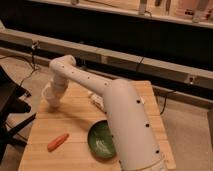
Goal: Place the ceramic cup in the ceramic bowl
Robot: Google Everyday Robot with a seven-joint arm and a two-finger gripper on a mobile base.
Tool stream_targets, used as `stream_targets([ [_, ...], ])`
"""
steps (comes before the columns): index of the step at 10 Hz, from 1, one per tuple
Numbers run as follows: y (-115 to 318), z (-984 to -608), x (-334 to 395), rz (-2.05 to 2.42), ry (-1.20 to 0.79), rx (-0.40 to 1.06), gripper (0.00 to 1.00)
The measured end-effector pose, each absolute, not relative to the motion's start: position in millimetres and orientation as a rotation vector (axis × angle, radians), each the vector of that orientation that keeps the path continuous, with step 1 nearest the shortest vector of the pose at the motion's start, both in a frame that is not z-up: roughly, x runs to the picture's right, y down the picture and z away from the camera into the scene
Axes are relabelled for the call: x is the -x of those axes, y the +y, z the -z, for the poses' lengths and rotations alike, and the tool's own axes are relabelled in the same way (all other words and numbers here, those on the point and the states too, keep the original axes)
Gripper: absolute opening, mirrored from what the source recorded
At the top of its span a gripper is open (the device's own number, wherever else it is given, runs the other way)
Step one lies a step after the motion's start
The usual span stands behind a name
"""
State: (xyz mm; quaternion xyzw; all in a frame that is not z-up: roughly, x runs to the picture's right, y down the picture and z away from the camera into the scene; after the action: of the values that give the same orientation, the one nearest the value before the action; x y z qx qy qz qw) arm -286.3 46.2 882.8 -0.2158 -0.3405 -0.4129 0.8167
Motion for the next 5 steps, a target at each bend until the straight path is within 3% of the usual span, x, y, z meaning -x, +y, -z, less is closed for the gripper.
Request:
stream_targets([
  [5,37,-857,245,0.871,-0.717,0.46,0.0],
])
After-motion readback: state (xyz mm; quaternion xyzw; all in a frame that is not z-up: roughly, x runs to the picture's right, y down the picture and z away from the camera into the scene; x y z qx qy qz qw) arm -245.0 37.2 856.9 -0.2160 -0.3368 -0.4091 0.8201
